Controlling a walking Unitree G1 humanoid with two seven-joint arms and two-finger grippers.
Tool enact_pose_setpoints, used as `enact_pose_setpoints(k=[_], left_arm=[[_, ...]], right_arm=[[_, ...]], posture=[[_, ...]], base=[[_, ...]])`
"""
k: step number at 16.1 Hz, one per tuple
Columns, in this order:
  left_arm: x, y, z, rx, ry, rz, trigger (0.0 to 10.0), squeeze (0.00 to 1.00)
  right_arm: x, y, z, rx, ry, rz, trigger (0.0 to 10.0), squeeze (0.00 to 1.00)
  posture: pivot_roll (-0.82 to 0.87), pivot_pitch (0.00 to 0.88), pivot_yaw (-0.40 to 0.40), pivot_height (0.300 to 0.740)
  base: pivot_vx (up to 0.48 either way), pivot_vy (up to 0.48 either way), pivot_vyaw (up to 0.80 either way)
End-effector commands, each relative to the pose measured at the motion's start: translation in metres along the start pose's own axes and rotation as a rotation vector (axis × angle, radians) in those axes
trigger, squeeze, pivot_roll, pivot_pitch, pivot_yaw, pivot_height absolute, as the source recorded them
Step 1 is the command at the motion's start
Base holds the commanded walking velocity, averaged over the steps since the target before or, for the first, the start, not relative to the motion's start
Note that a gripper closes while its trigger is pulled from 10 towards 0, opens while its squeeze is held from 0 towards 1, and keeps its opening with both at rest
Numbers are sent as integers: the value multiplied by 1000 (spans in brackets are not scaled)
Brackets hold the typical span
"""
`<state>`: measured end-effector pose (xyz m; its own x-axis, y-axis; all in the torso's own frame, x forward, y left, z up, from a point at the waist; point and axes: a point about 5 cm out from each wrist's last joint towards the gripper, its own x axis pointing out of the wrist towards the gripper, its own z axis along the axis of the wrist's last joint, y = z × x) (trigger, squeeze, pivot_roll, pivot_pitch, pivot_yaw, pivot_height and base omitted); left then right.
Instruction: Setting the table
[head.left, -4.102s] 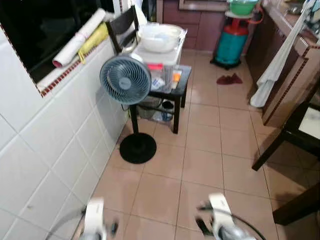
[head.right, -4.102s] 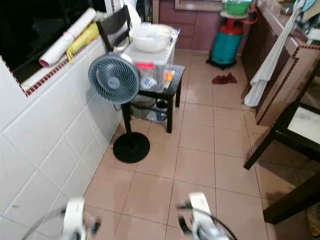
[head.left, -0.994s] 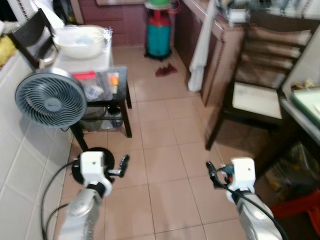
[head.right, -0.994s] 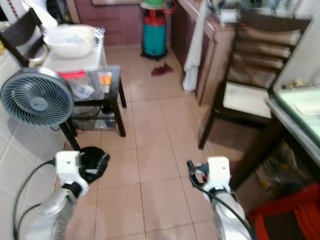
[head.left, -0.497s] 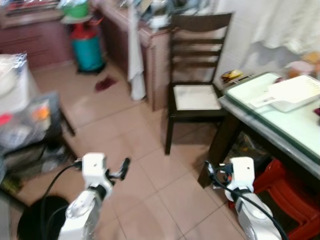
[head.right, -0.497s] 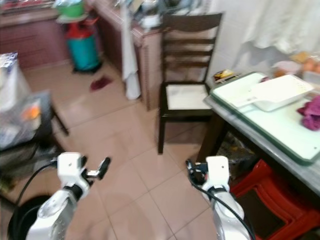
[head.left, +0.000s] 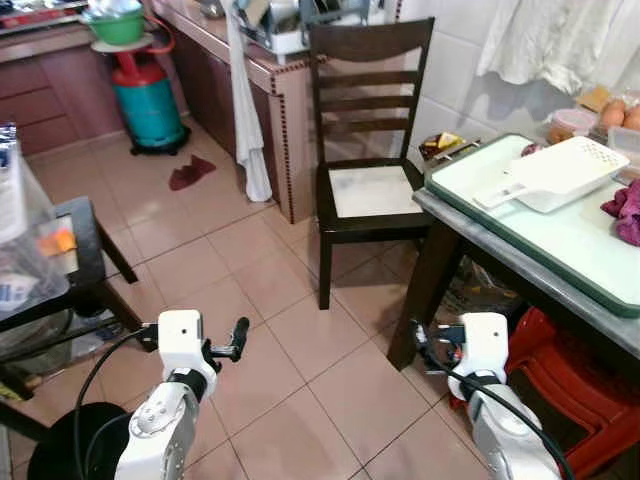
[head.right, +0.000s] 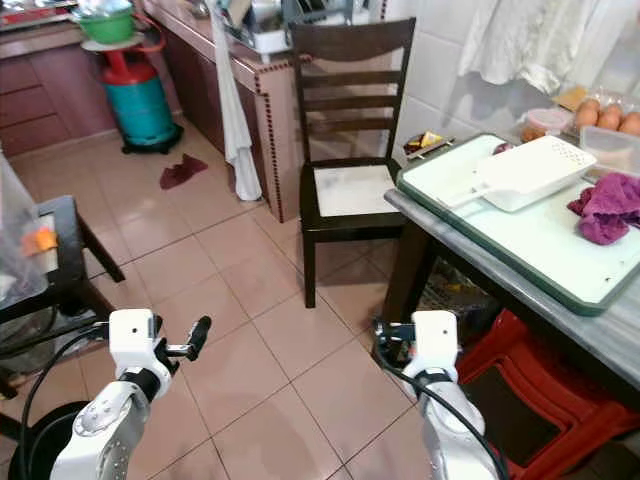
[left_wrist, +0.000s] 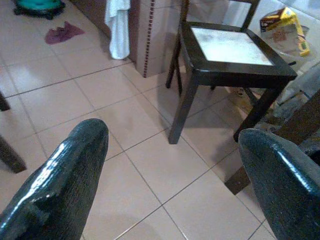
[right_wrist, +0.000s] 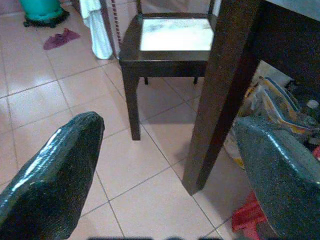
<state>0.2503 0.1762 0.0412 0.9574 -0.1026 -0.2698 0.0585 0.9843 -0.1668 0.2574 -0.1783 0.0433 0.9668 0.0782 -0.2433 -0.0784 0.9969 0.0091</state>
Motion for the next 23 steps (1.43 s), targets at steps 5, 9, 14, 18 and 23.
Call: enact_pose_setpoints(k=[5, 9, 14, 18, 23], left_arm=[[-2, -4, 7, 28, -14, 14, 10000, 0], [0, -4, 10, 41, -13, 21, 10000, 0], [0, -5, 13, 49, -14, 27, 10000, 0], [1, -6, 14, 55, -11, 26, 10000, 0], [2, -5, 17, 67, -2, 13, 10000, 0]], right_arm=[[1, -1, 12, -1, -4, 7, 10000, 0], [3, -1, 16, 31, -14, -16, 10000, 0], [3, 0, 18, 52, -21, -19, 10000, 0], [4, -5, 18, 53, 5, -60, 10000, 0], [6, 4, 24, 4, -53, -60, 10000, 0]], posture=[[-120, 72, 29, 740], [-120, 72, 35, 740], [-120, 76, 34, 740], [-120, 73, 39, 740], [-122, 68, 52, 740]], base=[[0, 0, 0], [-64, 0, -545], [-314, 0, -592], [-353, 0, 0], [-368, 0, 0]])
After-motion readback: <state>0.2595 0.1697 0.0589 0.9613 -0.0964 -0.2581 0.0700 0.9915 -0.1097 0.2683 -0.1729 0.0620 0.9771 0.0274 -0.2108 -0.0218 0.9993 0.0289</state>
